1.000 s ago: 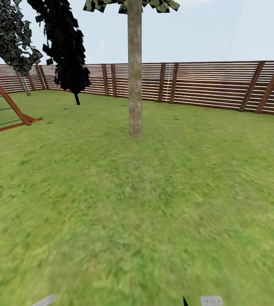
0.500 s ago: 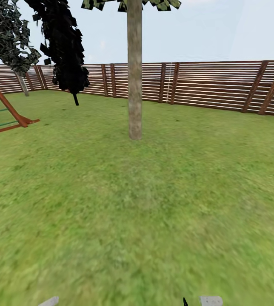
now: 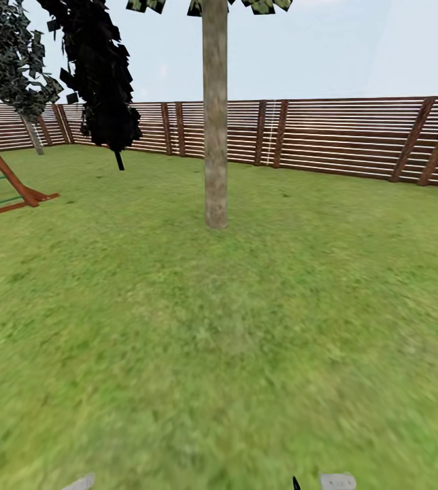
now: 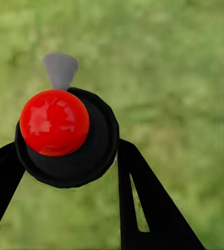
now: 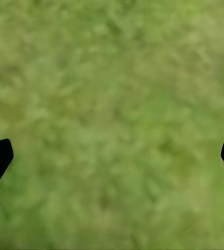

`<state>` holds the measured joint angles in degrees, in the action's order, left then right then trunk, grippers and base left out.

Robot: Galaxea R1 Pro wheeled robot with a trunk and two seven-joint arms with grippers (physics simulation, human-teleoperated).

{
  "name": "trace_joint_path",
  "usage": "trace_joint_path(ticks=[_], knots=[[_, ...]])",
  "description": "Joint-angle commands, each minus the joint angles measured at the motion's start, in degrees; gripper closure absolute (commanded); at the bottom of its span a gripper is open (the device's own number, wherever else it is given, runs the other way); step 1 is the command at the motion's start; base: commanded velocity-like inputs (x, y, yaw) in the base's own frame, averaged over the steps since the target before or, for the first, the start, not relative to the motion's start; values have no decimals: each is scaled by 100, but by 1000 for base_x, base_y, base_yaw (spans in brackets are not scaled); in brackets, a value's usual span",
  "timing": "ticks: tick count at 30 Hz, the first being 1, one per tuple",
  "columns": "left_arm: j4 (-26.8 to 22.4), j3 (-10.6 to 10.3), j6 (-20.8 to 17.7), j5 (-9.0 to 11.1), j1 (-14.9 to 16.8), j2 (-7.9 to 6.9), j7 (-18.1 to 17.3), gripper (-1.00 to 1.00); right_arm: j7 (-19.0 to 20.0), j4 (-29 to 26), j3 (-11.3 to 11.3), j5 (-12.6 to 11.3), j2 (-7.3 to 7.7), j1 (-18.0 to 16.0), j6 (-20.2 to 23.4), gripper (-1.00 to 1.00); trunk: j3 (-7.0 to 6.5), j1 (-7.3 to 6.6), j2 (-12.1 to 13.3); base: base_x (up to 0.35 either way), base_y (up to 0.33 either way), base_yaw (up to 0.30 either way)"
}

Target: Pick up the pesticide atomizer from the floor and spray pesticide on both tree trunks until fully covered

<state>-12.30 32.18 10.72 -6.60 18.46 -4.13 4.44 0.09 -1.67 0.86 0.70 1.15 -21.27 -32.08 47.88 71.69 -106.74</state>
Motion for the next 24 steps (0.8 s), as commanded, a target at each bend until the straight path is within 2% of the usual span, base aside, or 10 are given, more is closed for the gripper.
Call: trace_joint_path(ticks=[1,17,24], knots=[[0,-1,0,0,0,0,4,100,0,0,1,0,0,0,0,-100,0,0,0,341,0,0],[0,-1,0,-8,0,0,4,100,26,0,1,-9,-5,122,-6,-100,0,0,0,341,0,0],[0,-1,0,-8,0,0,4,100,11,0,2,-9,0,123,-4,-100,0,0,0,341,0,-160]])
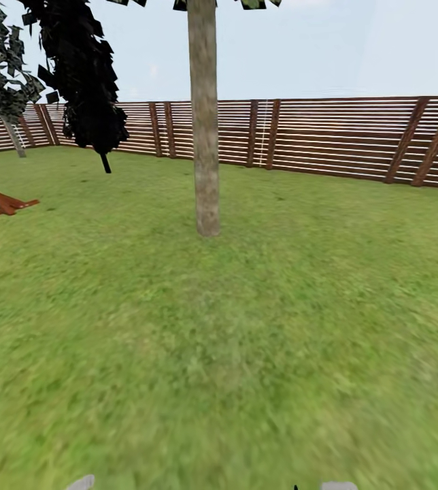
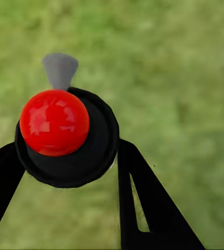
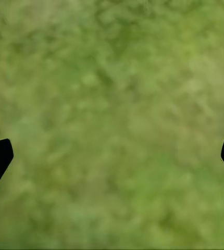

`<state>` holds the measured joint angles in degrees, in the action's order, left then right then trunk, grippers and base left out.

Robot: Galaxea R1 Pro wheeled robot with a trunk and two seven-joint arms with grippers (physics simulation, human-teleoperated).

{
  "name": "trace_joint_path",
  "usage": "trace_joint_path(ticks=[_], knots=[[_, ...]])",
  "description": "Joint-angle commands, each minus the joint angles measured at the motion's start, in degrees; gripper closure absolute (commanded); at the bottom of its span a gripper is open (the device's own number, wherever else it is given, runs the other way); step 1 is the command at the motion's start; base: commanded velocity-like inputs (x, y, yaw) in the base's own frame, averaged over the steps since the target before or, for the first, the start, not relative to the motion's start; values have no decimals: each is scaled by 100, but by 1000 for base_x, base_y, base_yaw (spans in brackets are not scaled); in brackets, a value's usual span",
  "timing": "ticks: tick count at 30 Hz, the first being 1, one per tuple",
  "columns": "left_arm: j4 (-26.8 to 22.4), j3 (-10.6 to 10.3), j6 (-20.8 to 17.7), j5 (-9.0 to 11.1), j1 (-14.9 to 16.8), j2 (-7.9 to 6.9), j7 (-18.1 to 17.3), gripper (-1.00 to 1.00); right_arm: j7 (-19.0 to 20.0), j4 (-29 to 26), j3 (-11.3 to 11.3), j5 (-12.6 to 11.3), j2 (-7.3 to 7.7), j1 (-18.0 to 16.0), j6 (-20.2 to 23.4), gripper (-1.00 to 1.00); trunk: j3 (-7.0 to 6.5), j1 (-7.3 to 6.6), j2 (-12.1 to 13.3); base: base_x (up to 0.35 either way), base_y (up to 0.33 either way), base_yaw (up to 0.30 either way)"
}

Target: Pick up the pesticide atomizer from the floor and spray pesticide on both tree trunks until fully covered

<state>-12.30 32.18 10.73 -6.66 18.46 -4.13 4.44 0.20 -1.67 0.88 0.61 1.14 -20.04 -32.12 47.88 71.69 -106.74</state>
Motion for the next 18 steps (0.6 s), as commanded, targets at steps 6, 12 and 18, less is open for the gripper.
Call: trace_joint_path(ticks=[6,12,18], knots=[[0,-1,4,-2,0,0,4,100,-11,0,0,0,0,0,-1,-100,0,0,0,341,0,-11],[0,-1,1,-2,0,0,4,100,-15,0,0,0,0,0,-4,-100,0,0,0,341,0,0],[0,-1,0,-2,0,0,4,100,-22,0,0,0,0,0,-4,-100,0,0,0,341,0,0]])
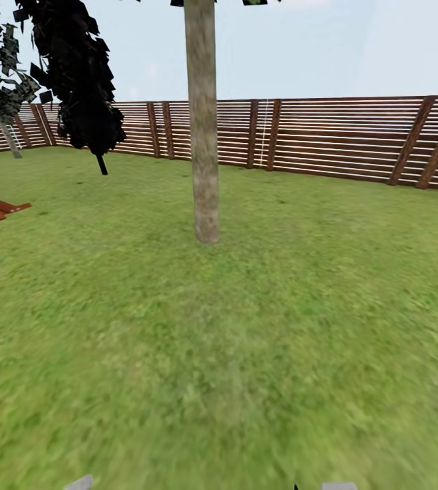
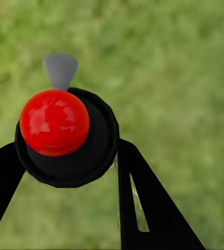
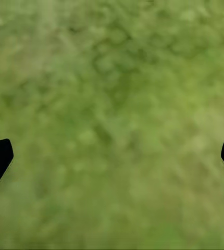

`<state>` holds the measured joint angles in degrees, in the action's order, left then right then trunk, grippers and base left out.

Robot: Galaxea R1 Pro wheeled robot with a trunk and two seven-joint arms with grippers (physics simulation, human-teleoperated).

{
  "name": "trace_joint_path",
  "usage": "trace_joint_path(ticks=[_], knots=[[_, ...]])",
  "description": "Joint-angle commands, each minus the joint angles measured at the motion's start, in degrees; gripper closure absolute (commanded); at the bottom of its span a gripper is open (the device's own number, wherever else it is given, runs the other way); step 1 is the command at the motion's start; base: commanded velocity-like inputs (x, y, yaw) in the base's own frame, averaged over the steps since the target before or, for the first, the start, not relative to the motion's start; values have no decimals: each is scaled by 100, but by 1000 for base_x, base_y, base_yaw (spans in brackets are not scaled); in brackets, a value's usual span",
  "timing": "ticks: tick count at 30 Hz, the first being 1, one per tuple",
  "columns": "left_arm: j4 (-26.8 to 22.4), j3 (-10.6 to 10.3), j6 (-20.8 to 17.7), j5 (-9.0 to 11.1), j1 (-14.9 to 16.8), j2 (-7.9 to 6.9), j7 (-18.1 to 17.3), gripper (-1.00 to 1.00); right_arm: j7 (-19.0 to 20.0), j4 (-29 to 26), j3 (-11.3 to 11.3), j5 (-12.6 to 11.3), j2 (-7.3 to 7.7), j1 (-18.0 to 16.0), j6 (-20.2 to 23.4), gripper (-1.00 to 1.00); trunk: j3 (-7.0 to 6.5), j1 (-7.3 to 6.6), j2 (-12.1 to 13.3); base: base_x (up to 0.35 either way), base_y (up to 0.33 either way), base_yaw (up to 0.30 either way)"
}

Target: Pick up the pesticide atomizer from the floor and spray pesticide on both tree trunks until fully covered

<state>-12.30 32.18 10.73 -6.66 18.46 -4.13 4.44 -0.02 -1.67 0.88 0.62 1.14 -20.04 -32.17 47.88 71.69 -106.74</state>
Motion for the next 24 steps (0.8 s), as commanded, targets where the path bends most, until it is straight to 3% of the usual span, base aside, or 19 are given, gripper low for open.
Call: trace_joint_path(ticks=[1,24], knots=[[0,-1,-1,-2,0,0,4,100,-3,0,0,0,1,0,3,-100,0,0,0,341,0,0],[4,-9,-1,-11,0,-9,4,100,7,0,0,0,9,0,0,-100,0,0,0,341,0,0]])
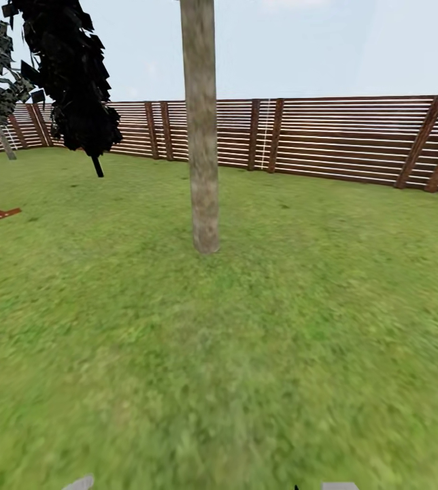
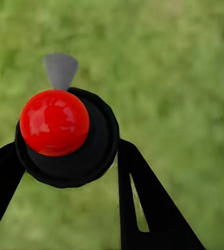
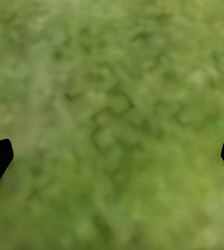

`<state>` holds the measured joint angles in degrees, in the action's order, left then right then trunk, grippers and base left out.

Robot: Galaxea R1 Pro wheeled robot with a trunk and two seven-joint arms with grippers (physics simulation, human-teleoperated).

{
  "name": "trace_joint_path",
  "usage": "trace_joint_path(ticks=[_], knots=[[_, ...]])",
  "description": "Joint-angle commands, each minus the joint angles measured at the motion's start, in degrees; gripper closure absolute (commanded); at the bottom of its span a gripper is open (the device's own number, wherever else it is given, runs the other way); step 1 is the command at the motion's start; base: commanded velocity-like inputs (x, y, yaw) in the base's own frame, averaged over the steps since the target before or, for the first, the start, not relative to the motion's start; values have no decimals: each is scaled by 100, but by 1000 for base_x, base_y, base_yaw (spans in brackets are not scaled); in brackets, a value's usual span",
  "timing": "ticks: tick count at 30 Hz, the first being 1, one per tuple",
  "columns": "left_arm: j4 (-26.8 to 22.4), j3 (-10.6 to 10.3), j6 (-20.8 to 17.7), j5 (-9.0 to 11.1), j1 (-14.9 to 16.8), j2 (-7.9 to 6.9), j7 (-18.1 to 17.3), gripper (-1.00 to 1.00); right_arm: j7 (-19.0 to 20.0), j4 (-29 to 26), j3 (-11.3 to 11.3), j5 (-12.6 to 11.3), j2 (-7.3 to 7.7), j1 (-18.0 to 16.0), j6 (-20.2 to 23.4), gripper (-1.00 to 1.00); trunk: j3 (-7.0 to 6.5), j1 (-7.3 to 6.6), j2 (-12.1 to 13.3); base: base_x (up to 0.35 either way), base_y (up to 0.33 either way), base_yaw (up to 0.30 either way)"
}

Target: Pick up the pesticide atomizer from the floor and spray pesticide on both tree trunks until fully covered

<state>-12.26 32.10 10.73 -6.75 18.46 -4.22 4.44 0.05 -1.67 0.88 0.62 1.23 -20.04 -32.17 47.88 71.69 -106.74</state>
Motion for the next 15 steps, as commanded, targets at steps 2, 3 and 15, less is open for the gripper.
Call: trace_joint_path(ticks=[2,3,15], knots=[[2,-2,0,-2,0,0,4,100,-1,0,0,0,0,0,0,-100,0,0,0,341,0,0],[1,-2,0,-2,0,3,4,100,-2,0,0,0,0,0,0,-100,0,0,0,341,0,0],[4,-2,0,-2,0,9,2,100,3,0,0,0,0,0,0,-100,0,0,0,341,0,0]])
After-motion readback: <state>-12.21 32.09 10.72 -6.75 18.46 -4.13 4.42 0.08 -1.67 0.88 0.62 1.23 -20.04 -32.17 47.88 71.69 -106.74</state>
